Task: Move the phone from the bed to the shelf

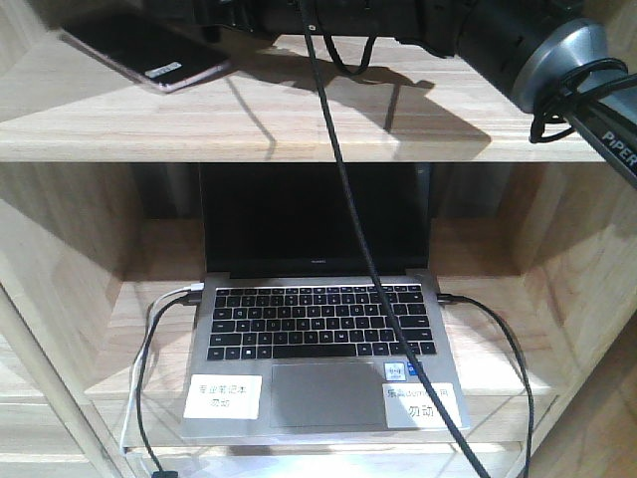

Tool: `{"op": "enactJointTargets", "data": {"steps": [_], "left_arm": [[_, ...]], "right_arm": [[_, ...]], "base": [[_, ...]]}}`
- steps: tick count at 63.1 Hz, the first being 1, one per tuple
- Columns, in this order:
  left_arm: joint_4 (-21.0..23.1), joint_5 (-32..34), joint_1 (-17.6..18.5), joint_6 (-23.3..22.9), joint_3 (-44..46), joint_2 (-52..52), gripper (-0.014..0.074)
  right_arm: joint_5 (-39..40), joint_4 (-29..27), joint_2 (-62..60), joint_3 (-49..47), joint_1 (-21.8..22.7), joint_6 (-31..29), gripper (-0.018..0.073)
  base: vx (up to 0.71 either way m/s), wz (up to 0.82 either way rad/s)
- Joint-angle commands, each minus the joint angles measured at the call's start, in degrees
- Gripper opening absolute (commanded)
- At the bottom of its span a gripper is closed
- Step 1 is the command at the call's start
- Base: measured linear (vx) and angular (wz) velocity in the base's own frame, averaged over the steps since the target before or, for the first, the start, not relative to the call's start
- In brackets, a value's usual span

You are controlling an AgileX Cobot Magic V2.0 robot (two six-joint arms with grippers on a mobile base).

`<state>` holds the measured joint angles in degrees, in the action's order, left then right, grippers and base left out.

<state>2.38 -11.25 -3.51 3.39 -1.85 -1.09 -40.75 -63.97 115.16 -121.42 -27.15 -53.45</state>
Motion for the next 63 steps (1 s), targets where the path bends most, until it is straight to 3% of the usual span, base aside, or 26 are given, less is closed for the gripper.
{"op": "enactJointTargets", "data": {"steps": [1, 18, 28, 43, 63], "left_arm": [[0.5, 4.0, 0.0, 0.0, -0.4, -0.5, 0.0001], [0.5, 4.0, 0.0, 0.0, -0.4, -0.5, 0.0001], [0.5, 4.0, 0.0, 0.0, -0.4, -0.5, 0.0001], [0.5, 4.0, 0.0, 0.0, -0.4, -0.5, 0.0001], [0.5, 4.0, 0.0, 0.0, -0.4, -0.5, 0.0001]], "right_arm": [[2.4, -2.2, -3.1, -1.9, 0.3, 0.0, 0.0727], [2.3, -1.9, -4.3, -1.9, 0.3, 0.1, 0.0695], [1.2, 1.8, -6.4, -1.9, 0.3, 0.2, 0.0627], [-2.3, 10.3, -10.7, -1.9, 0.3, 6.8, 0.0413], [-5.4, 21.6, -16.6, -1.9, 0.3, 16.8, 0.0003]], "base": [[0.00, 0.00], [0.00, 0.00], [0.00, 0.00], [0.00, 0.00], [0.00, 0.00]]}}
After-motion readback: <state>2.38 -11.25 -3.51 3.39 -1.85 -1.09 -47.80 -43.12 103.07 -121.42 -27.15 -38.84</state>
